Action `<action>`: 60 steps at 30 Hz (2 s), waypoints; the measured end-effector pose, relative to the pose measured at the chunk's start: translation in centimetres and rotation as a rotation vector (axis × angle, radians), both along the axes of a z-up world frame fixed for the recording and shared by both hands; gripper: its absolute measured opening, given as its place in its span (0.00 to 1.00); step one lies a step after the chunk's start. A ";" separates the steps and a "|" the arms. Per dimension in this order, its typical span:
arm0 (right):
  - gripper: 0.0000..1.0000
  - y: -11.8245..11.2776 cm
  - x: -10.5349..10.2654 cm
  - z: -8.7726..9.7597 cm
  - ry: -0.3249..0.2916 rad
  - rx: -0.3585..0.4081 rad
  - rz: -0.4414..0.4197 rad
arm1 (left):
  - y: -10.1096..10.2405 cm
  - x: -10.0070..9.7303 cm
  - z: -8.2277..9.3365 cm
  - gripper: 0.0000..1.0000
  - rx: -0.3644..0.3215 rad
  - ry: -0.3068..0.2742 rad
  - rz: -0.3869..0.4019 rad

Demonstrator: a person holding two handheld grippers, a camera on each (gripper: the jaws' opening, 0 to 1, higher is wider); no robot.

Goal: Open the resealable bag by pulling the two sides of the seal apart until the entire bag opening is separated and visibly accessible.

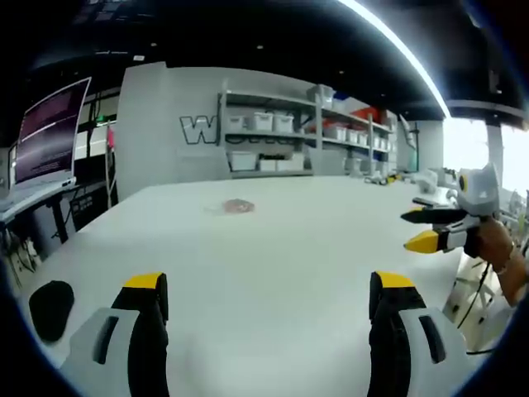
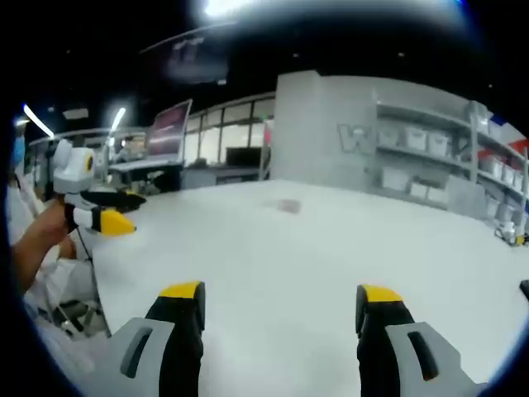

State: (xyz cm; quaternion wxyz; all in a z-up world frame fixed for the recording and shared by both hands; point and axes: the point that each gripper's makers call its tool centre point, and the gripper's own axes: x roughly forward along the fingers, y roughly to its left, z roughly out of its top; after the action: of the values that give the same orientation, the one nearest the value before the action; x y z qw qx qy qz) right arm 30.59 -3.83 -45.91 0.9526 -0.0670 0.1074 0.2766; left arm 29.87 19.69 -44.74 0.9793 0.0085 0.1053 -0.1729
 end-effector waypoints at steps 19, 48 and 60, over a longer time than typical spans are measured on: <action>0.75 0.1 0.1 0.1 0.002 -0.001 0.007 | -0.3 0.2 0.2 0.99 0.010 0.006 -0.017; 0.75 0.0 0.3 0.1 0.003 -0.005 0.014 | -0.8 0.3 0.4 0.99 0.009 0.009 -0.037; 0.74 0.2 0.0 0.1 -0.001 -0.007 0.021 | -0.8 -0.1 0.5 0.99 0.002 0.002 -0.033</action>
State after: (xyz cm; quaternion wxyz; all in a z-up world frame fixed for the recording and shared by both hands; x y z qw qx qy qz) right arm 30.63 -3.65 -45.77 0.9494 -0.0717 0.1072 0.2862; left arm 29.76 18.93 -44.20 0.9761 0.0112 0.1062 -0.1891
